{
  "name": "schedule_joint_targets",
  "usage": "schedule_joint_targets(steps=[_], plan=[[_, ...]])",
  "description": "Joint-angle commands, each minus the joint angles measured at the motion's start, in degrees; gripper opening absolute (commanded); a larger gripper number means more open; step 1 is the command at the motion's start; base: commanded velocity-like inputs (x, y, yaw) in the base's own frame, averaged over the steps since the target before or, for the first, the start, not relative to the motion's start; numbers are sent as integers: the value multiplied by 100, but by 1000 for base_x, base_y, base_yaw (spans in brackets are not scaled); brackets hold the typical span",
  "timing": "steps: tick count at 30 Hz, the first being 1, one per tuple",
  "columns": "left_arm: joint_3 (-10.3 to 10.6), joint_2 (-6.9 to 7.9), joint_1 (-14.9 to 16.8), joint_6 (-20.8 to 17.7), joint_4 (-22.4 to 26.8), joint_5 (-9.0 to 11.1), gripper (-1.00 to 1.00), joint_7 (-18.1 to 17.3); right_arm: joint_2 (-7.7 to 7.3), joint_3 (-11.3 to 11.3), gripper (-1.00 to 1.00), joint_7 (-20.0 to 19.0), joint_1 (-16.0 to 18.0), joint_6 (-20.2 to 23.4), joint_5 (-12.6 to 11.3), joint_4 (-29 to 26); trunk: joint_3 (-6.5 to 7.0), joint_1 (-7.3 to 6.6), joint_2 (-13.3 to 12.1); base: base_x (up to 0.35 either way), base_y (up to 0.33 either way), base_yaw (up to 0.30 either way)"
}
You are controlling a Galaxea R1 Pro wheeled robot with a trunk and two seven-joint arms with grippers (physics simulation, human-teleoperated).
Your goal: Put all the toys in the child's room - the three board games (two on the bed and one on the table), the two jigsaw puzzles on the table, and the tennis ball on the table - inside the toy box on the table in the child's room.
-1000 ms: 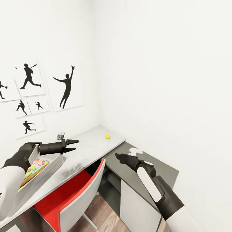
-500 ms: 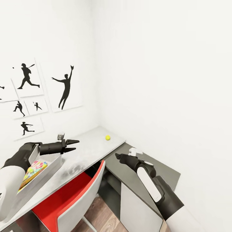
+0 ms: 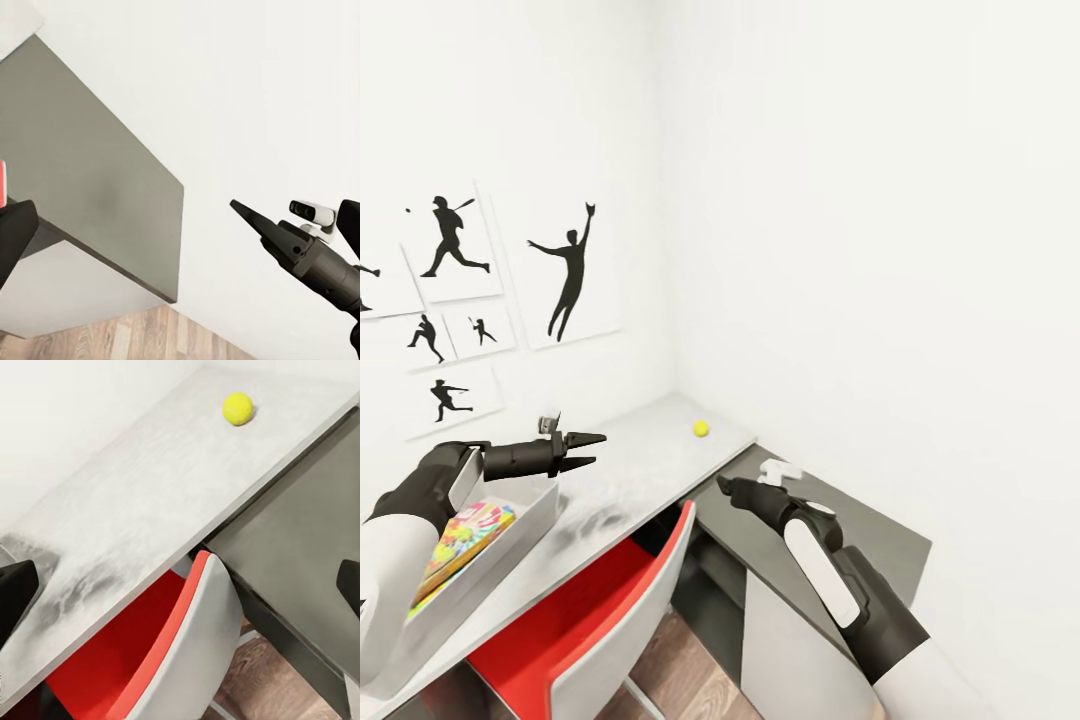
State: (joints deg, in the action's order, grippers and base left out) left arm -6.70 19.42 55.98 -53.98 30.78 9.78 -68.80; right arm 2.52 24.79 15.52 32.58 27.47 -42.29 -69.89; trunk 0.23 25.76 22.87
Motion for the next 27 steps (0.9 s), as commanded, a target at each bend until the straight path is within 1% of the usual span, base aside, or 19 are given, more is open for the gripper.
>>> schedule_joint_targets(steps=[1,7,13,20,27], plan=[[-5,1,1,-35,-2,13,100,-9,1,8,100,59,3,6,-57,-4,-3,2,5,1,49,0],[-6,1,1,-32,-2,13,100,-1,7,8,100,63,3,8,-52,1,-3,2,5,1,20,17],[-18,-6,1,-31,-2,7,100,27,4,8,100,69,3,12,-51,2,-3,2,5,37,42,198],[-23,-8,0,-26,-2,6,100,42,3,4,100,65,3,9,-54,2,-3,2,5,177,82,239],[-24,-11,1,-18,-2,6,100,43,3,0,100,65,3,-2,-38,5,-3,2,5,189,-42,55]])
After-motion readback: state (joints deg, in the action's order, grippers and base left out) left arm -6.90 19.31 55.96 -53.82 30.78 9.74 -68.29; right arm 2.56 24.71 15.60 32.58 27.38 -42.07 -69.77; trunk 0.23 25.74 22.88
